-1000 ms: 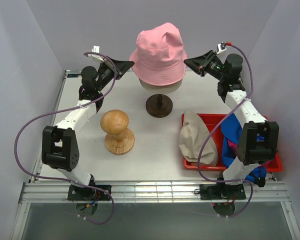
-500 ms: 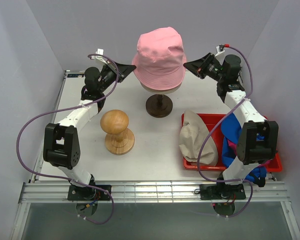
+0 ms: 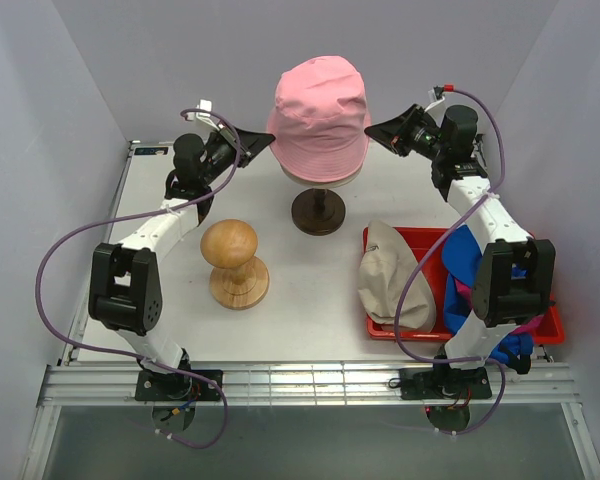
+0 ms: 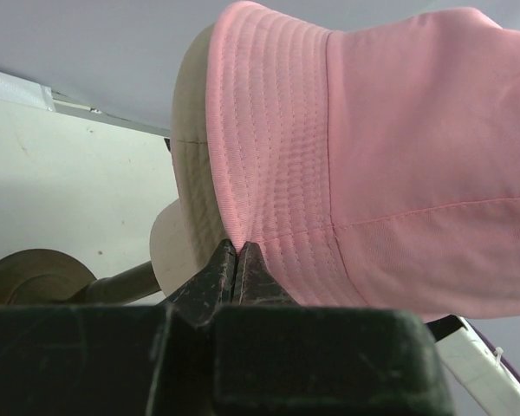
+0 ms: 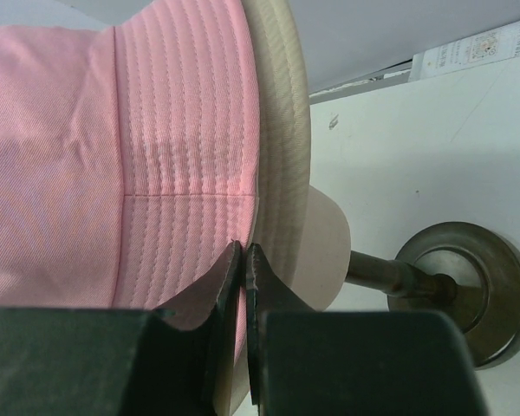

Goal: Stack the hats

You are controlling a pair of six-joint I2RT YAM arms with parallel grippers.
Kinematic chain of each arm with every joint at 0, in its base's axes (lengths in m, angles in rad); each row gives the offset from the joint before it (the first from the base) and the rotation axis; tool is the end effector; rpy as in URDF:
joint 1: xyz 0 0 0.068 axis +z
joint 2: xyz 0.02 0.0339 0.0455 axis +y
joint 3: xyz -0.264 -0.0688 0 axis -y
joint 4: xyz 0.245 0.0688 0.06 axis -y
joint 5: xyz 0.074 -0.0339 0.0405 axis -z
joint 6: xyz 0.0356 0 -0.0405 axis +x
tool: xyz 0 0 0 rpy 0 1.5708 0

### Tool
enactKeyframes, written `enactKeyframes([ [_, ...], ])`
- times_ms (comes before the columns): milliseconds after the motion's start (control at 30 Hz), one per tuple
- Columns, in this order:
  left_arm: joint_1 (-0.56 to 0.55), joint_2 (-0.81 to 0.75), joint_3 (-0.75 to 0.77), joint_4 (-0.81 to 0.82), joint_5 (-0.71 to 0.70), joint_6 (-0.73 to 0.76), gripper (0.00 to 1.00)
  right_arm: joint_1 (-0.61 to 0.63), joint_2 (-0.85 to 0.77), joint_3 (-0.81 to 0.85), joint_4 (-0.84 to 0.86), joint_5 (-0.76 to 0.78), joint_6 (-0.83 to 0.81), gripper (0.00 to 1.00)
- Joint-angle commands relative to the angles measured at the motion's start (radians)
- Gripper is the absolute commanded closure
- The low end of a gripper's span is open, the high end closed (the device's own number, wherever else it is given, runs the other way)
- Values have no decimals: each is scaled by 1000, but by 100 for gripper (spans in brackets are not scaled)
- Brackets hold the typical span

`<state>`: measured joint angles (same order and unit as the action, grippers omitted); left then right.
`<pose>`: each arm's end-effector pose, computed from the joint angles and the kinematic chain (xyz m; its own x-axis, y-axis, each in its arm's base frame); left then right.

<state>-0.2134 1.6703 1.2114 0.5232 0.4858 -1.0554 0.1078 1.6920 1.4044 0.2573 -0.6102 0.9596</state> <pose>0.3852 -0.1005 0.3282 -0.5282 -0.6728 -0.5180 0.3714 0.3655 -0.8535 0.4024 0.0641 0.3605 -0.5559 0.6149 -0.5594 -0.3527 0.4349 0.8285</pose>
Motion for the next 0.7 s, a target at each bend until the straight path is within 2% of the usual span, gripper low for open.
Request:
enactKeyframes([
  [0,19,40,-10,-183,-42,48,100,-20,64,-25,-230,89,-116,92],
  [467,19,23,79,-250,-12,71,100,-22,66,30,-262,89,-156,92],
  [667,19,14,114,-301,-9,77,100,-22,106,71,-352,99,-188,92],
])
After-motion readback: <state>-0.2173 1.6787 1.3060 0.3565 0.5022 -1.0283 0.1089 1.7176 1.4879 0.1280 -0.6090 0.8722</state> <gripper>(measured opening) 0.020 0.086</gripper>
